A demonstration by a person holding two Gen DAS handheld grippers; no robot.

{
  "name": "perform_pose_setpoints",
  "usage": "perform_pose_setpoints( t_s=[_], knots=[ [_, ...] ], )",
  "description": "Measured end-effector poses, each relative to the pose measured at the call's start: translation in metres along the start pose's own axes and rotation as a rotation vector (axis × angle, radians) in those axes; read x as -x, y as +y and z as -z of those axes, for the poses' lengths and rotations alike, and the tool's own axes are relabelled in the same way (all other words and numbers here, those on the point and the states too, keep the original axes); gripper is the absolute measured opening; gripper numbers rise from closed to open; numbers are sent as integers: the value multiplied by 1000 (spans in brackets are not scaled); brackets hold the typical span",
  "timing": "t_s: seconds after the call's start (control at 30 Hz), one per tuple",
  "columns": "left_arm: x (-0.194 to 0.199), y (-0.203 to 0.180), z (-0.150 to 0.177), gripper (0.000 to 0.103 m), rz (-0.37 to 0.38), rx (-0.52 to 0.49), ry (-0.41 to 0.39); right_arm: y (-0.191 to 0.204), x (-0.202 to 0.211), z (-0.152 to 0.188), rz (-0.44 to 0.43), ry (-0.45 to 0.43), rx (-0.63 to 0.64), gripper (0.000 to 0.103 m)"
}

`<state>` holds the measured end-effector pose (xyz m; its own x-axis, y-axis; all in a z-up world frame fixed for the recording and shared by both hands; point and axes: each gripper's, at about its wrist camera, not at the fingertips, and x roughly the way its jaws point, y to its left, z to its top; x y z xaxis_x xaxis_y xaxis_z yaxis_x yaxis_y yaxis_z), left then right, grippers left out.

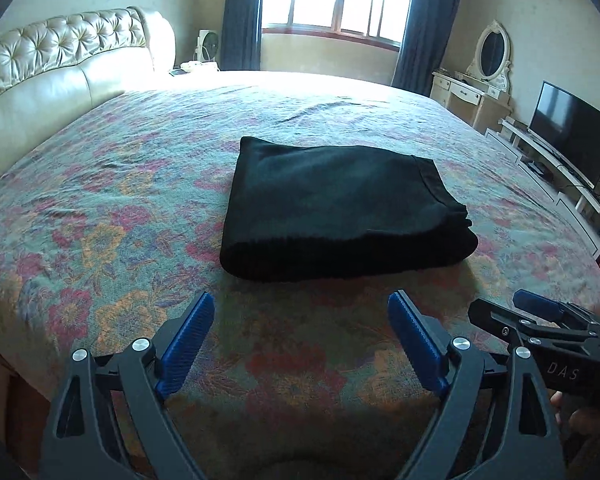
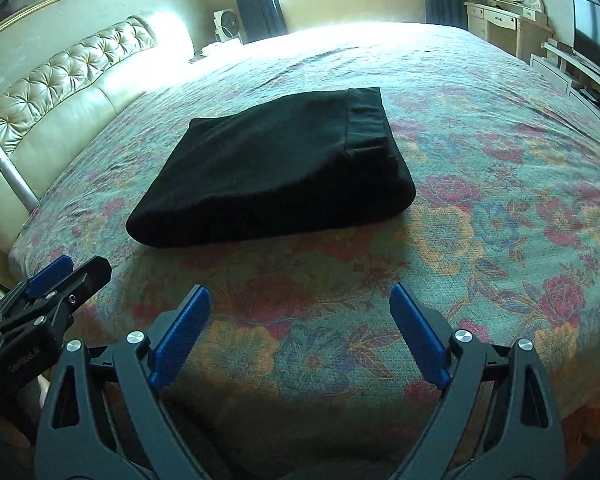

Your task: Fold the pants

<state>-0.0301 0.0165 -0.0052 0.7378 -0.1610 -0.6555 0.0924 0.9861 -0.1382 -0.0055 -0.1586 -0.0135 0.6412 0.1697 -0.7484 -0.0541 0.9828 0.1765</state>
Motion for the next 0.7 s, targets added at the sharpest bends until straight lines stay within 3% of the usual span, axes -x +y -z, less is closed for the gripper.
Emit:
perform_pose_setpoints(
  t_s=[0.23,0.7],
  knots=[
    [6,-2,2,87,-57,-3,-16,5,4,2,1,-1,5,91],
    [12,-13,2,88,-12,-23,-29,3,7,4,7,3,-3,91]
  ],
)
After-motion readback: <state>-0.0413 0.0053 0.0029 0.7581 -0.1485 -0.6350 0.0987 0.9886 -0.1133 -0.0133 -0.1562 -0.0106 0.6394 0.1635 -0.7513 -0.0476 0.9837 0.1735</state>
